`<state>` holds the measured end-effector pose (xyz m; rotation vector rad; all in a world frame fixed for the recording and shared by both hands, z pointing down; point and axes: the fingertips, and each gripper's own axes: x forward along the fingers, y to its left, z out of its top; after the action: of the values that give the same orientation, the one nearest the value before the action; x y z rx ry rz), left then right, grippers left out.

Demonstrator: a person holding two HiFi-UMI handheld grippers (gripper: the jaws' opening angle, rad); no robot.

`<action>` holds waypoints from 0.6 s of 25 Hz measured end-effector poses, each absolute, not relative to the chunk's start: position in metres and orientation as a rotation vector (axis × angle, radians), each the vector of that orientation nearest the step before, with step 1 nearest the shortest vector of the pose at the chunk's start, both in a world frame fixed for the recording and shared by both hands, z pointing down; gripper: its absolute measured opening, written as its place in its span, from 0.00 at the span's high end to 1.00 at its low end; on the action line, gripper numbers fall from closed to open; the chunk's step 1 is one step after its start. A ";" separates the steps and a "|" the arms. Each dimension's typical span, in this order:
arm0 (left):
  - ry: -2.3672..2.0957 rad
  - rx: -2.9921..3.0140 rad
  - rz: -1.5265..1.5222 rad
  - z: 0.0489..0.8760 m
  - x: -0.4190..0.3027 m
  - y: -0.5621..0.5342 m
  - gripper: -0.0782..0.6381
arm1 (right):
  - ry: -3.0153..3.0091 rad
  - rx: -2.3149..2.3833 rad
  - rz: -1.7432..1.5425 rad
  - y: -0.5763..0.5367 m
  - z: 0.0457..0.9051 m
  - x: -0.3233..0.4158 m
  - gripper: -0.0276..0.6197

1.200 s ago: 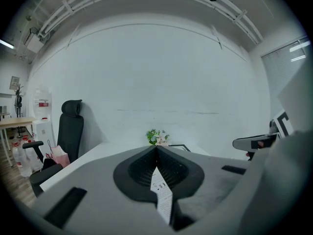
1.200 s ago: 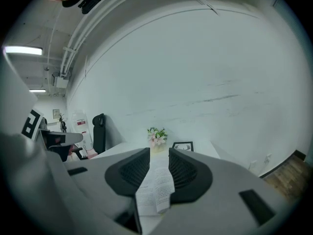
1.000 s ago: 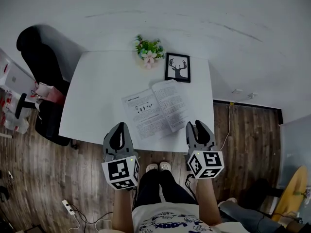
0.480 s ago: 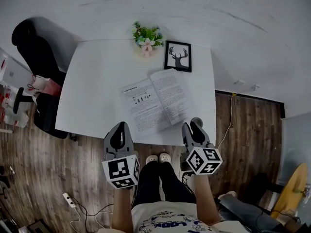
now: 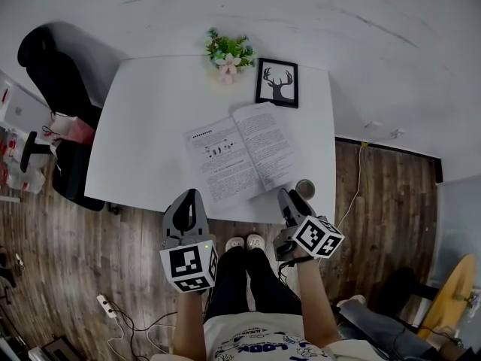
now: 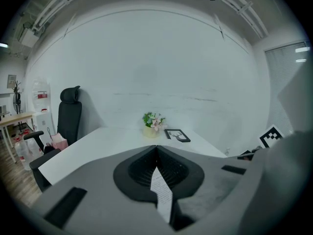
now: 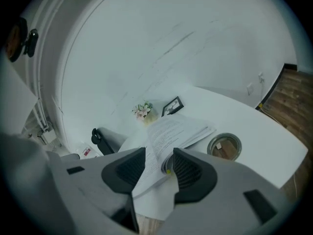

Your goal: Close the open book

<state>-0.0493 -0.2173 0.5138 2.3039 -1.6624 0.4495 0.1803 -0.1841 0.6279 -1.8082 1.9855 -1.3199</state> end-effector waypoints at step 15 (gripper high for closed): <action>-1.710 2.271 0.460 0.512 -0.058 -0.216 0.86 | 1.598 -1.652 -1.565 -0.207 0.667 0.200 0.64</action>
<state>-0.0581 -0.2157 0.5121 2.2713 -1.7104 0.4595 0.2002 -0.2071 0.6673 -1.6517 1.5975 -1.5650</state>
